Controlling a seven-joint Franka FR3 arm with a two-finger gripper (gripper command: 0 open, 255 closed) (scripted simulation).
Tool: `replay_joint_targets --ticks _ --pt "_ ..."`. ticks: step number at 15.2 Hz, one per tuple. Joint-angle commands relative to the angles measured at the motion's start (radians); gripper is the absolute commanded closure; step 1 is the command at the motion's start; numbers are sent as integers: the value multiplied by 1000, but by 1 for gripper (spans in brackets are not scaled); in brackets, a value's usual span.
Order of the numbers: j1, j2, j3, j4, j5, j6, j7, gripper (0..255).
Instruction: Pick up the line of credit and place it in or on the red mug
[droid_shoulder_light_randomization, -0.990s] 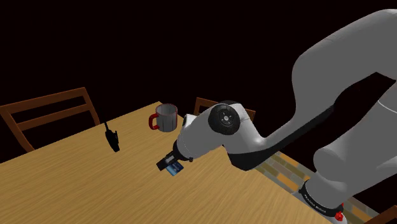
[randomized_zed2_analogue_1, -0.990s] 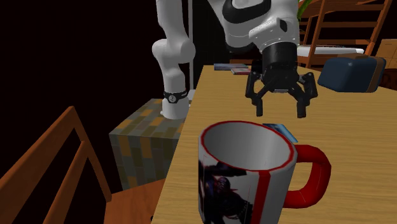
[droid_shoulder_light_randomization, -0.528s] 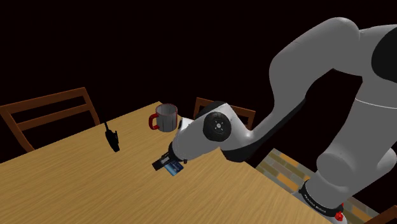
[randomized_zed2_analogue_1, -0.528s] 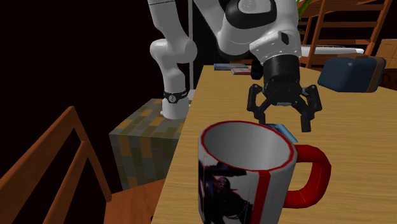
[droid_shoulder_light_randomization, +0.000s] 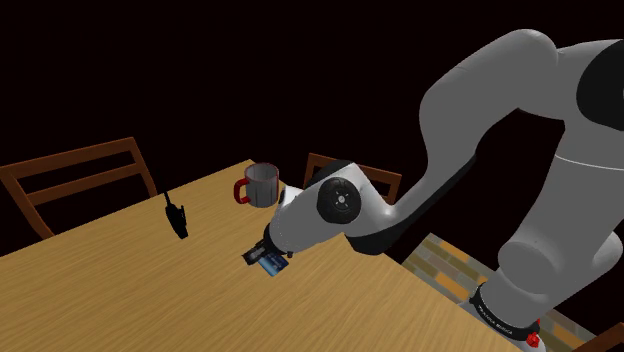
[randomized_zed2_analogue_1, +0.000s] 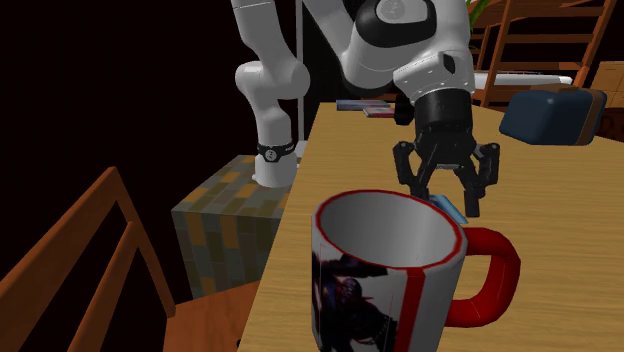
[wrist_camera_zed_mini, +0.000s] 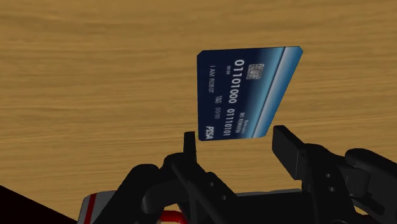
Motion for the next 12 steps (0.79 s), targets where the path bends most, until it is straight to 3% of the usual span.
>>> replay_joint_targets --ticks 1,9,12 --pt "0 0 0 0 0 0 0 255" --pt "0 0 0 0 0 0 0 255" --pt "-51 -48 50 -4 79 15 -59 255"
